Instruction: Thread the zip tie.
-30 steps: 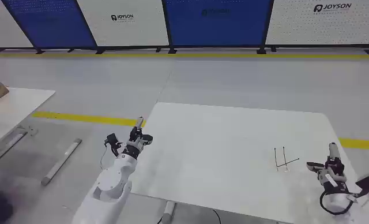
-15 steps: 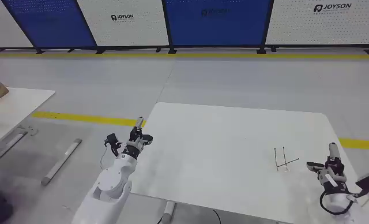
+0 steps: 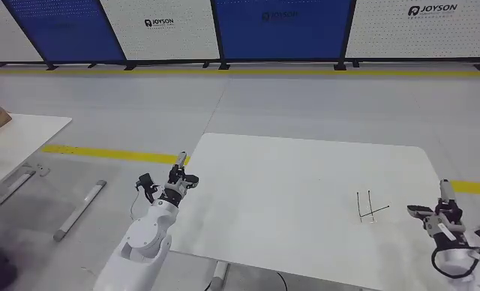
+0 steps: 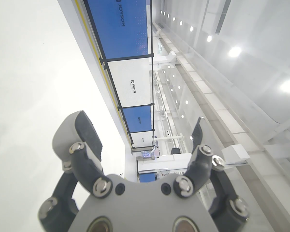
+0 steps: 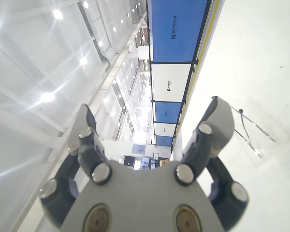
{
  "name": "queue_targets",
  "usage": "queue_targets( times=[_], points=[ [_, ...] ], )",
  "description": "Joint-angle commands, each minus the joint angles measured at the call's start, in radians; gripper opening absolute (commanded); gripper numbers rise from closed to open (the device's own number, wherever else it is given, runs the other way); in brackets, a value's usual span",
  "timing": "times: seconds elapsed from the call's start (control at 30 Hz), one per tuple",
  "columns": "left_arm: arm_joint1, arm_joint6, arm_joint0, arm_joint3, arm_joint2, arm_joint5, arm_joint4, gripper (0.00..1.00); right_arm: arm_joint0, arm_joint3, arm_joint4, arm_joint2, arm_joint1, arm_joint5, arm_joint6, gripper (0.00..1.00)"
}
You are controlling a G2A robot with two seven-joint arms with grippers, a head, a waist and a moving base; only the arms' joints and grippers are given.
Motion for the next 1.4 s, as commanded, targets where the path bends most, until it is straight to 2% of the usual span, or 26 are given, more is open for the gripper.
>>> queue_targets(
  times=[0.0,0.2,0.93,1.0,1.1,1.23,1.27,1.37],
  points=[
    [0.000,0.000,0.000,0.000,0.000,0.000,0.000,1.00,0.014,-0.004,-0.004,0.031,0.007,0.037,0.088,1.00],
    [0.000,0.000,0.000,0.000,0.000,0.000,0.000,1.00,0.079,0.004,-0.108,0.089,0.033,0.160,0.310,1.00],
    [0.000,0.000,0.000,0.000,0.000,0.000,0.000,1.00,0.082,0.006,-0.107,0.091,0.034,0.163,0.314,1.00],
    [-0.001,0.017,-0.018,-0.016,-0.002,-0.015,0.007,1.00,0.082,0.006,-0.107,0.091,0.034,0.163,0.314,1.00],
    [0.002,-0.054,-0.027,-0.040,0.013,0.000,0.051,1.00,0.082,0.006,-0.107,0.091,0.034,0.163,0.314,1.00],
    [0.012,-0.215,0.004,-0.075,-0.003,-0.003,0.088,1.00,0.082,0.006,-0.107,0.091,0.034,0.163,0.314,1.00],
    [0.013,-0.233,0.008,-0.076,-0.010,-0.006,0.076,1.00,0.082,0.006,-0.107,0.091,0.034,0.163,0.314,1.00],
    [0.013,-0.233,0.008,-0.076,-0.010,-0.006,0.076,1.00,0.082,0.006,-0.107,0.091,0.034,0.163,0.314,1.00]
  ],
)
